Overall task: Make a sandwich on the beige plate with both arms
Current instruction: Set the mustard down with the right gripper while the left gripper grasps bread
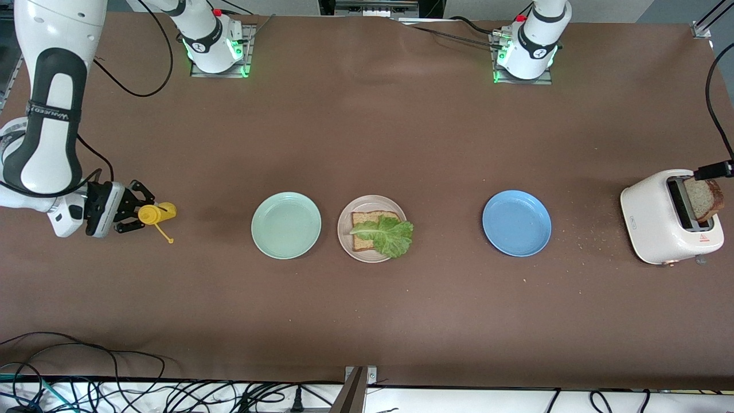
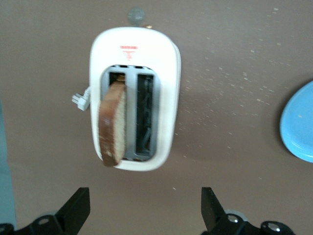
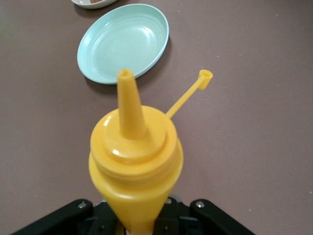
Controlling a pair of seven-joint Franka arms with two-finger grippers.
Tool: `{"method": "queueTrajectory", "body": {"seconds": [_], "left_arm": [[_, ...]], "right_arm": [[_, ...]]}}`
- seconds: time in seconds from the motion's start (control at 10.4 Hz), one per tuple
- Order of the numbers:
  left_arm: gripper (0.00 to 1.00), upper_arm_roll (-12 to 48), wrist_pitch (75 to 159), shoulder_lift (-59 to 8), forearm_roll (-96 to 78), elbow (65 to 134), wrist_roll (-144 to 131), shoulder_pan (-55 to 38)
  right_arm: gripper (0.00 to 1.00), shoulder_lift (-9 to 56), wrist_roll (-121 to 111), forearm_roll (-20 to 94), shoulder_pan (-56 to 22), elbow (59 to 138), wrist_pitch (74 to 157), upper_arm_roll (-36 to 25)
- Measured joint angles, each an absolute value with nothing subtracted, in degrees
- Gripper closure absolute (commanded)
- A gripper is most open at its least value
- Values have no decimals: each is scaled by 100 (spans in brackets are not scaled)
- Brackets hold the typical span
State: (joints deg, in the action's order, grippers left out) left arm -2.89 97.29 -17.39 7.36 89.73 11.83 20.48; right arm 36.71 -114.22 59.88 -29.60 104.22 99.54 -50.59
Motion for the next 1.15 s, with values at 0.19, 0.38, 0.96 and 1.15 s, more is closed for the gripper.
{"method": "queueTrajectory", "body": {"seconds": [0.19, 0.38, 0.96, 1.15], "left_arm": [[0, -289, 10048, -2038, 737, 8974, 1367, 2369], [1, -288, 10116, -2190, 737, 8976, 1412, 2453], [8, -279, 10586, -2294, 737, 9259, 1483, 2618], [63, -277, 10668, -2303, 737, 9342, 1487, 2633]], "right_arm": [[100, 4026, -12233, 6476, -2664, 10521, 9583, -5029], [100, 4315, -12694, 6677, -2347, 10531, 9397, -4899], [7, 4390, -12887, 6723, -1970, 10507, 9375, -4518], [7, 4390, -12888, 6723, -1969, 10503, 9376, -4508]]}}
